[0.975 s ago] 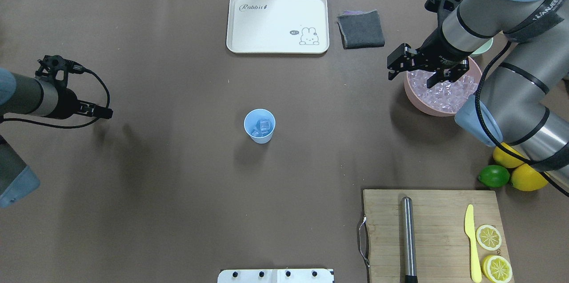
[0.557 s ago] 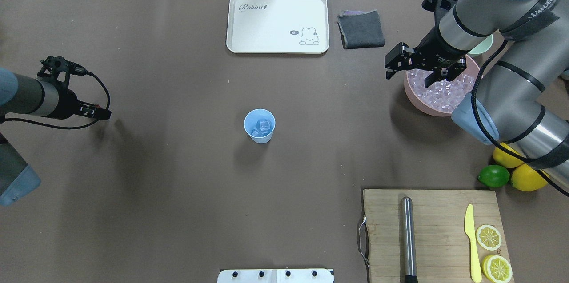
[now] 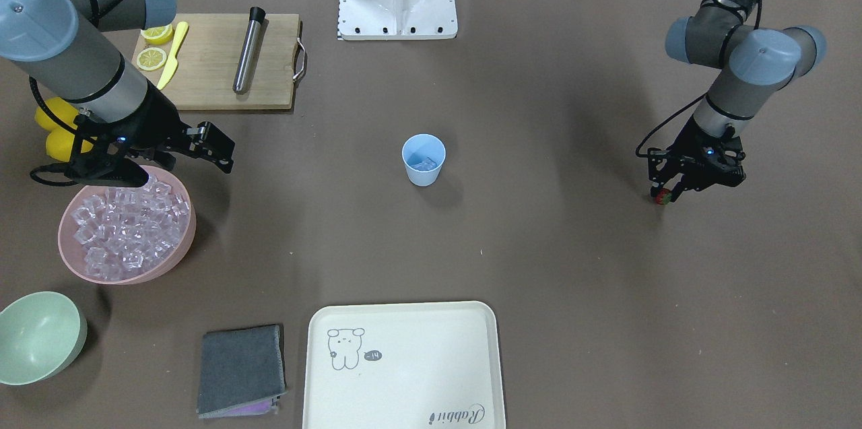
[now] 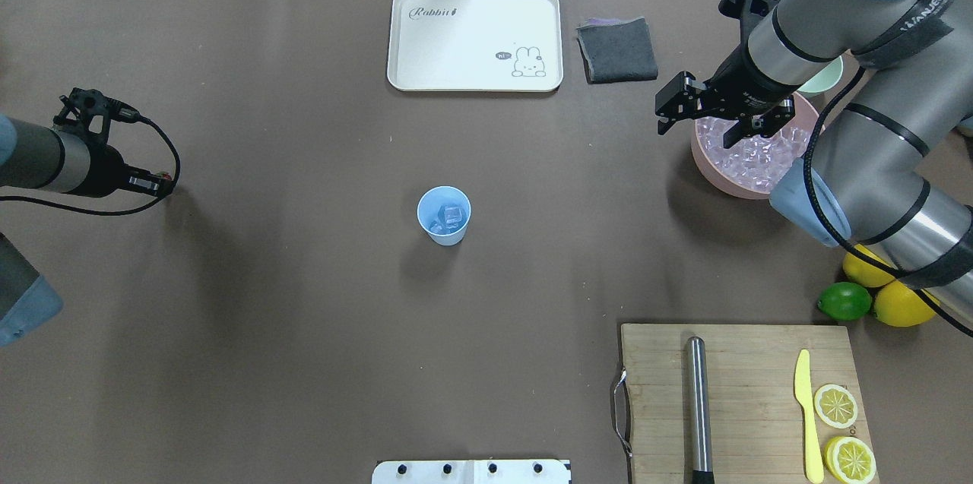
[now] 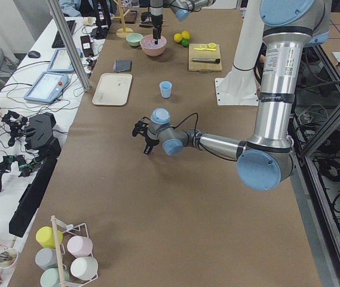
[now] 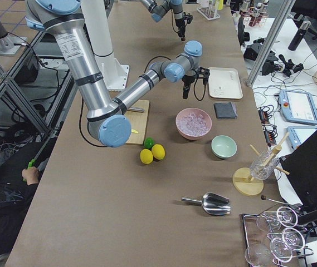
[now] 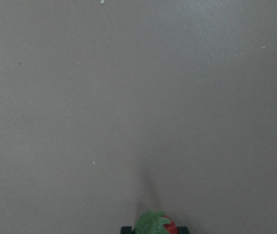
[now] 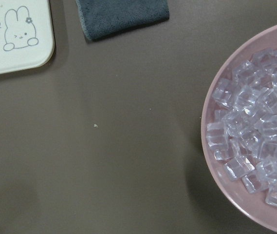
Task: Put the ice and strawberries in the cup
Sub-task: 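Lift the strawberry with the left gripper and carry it over the blue cup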
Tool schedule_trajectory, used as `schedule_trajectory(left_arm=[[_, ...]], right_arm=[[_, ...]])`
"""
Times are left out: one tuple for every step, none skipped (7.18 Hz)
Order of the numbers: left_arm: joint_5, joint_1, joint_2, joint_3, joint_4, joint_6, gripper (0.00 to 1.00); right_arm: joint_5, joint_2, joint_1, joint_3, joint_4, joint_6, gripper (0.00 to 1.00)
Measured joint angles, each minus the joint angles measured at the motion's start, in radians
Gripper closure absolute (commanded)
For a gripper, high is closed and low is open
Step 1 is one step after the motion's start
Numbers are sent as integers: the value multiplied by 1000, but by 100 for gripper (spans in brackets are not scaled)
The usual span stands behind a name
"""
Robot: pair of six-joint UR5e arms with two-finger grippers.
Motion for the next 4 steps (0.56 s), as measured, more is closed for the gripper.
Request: schedule_trajectory(left_arm=[[-34,-49,-4,-19,1,25,100],[-115,-118,-11,-55,11,34,100],[-190,-172,-36,-114,58,-2,100],[-224,-189,-89,-183,147,-78,100]], right_arm=[[1,0,1,0,0,1,1],[1,0,1,1,0,3,1],[2,0,1,2,0,4,1],[3,-1,1,2,0,3,1]])
